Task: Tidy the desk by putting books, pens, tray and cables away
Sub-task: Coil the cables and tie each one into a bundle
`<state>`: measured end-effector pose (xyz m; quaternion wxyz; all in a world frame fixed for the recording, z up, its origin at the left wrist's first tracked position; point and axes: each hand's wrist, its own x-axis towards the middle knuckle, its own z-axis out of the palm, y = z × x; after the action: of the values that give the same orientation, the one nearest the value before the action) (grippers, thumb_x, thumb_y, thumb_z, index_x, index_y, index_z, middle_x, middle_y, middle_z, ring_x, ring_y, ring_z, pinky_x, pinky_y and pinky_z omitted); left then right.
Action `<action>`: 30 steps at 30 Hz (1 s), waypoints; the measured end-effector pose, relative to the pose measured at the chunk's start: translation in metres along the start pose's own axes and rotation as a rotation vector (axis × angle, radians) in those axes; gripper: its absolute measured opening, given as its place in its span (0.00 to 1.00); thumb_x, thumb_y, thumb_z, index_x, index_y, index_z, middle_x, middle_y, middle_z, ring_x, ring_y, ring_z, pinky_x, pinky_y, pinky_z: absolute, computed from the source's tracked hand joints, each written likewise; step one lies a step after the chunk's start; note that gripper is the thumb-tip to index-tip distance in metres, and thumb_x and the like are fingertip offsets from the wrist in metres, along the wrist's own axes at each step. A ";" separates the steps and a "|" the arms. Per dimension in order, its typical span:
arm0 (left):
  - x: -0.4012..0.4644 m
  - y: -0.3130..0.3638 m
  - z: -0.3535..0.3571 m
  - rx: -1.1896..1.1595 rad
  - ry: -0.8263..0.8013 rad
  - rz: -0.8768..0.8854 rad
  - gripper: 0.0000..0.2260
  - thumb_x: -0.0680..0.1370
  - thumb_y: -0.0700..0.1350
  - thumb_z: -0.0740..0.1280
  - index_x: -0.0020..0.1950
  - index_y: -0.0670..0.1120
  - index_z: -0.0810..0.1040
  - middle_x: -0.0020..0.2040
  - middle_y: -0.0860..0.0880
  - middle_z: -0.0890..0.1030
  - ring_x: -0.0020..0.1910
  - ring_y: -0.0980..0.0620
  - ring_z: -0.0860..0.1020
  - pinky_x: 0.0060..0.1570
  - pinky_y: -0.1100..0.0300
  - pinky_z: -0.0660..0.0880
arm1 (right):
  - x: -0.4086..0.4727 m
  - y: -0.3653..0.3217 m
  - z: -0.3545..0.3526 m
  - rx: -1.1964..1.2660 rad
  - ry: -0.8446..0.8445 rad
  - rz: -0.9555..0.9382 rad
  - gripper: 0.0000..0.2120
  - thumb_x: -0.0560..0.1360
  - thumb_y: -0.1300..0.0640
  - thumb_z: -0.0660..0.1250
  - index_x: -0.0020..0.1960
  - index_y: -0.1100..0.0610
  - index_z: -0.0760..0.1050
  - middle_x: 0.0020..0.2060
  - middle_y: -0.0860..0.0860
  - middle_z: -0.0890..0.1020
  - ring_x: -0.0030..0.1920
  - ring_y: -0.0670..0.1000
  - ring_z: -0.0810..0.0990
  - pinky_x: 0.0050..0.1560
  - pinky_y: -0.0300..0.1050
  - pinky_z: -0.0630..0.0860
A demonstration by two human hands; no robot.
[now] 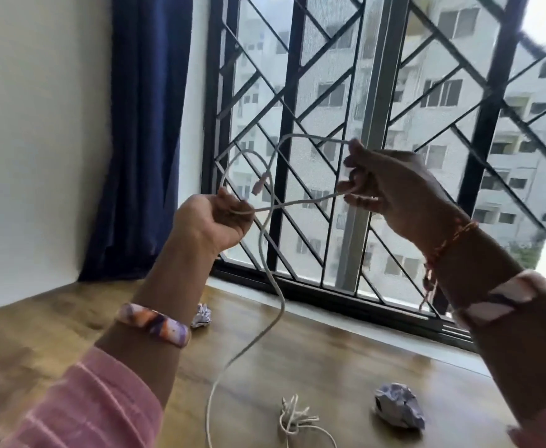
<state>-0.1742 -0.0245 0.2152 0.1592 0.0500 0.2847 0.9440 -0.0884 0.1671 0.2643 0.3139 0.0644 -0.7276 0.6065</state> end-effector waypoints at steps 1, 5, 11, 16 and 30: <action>0.002 -0.004 -0.001 0.040 0.001 -0.002 0.17 0.73 0.32 0.49 0.29 0.43 0.69 0.18 0.49 0.71 0.16 0.52 0.71 0.26 0.64 0.76 | 0.004 0.000 -0.003 0.127 0.007 0.087 0.11 0.76 0.50 0.64 0.37 0.55 0.75 0.23 0.46 0.77 0.30 0.45 0.82 0.36 0.41 0.78; 0.010 -0.027 -0.002 0.138 -0.053 0.031 0.18 0.71 0.28 0.47 0.31 0.45 0.68 0.21 0.50 0.73 0.21 0.55 0.75 0.36 0.60 0.77 | 0.011 0.000 -0.013 0.620 0.076 0.227 0.14 0.79 0.57 0.56 0.36 0.56 0.72 0.25 0.48 0.78 0.30 0.46 0.81 0.39 0.43 0.78; 0.020 -0.064 -0.011 0.900 -0.290 0.637 0.19 0.67 0.25 0.53 0.27 0.46 0.72 0.29 0.54 0.81 0.36 0.56 0.79 0.42 0.64 0.75 | 0.023 -0.012 -0.049 0.963 0.232 0.193 0.16 0.80 0.63 0.49 0.37 0.58 0.68 0.18 0.50 0.75 0.17 0.45 0.72 0.28 0.36 0.72; 0.014 -0.081 0.001 1.887 -0.538 1.419 0.11 0.65 0.29 0.66 0.31 0.44 0.78 0.36 0.46 0.84 0.39 0.46 0.82 0.39 0.50 0.81 | 0.027 -0.013 -0.085 0.817 0.325 0.148 0.15 0.76 0.67 0.48 0.39 0.58 0.70 0.13 0.45 0.66 0.12 0.42 0.62 0.18 0.27 0.61; -0.014 -0.167 0.007 2.416 -0.284 0.414 0.29 0.74 0.32 0.54 0.72 0.55 0.63 0.72 0.46 0.65 0.70 0.48 0.66 0.67 0.59 0.64 | 0.014 -0.025 -0.201 0.701 0.230 0.018 0.14 0.77 0.65 0.54 0.36 0.54 0.69 0.14 0.46 0.59 0.15 0.43 0.56 0.19 0.29 0.54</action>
<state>-0.1144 0.1060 0.1290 -0.1121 0.3114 0.9411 0.0688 -0.0117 0.3503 0.3060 0.3472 0.0928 -0.4362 0.8250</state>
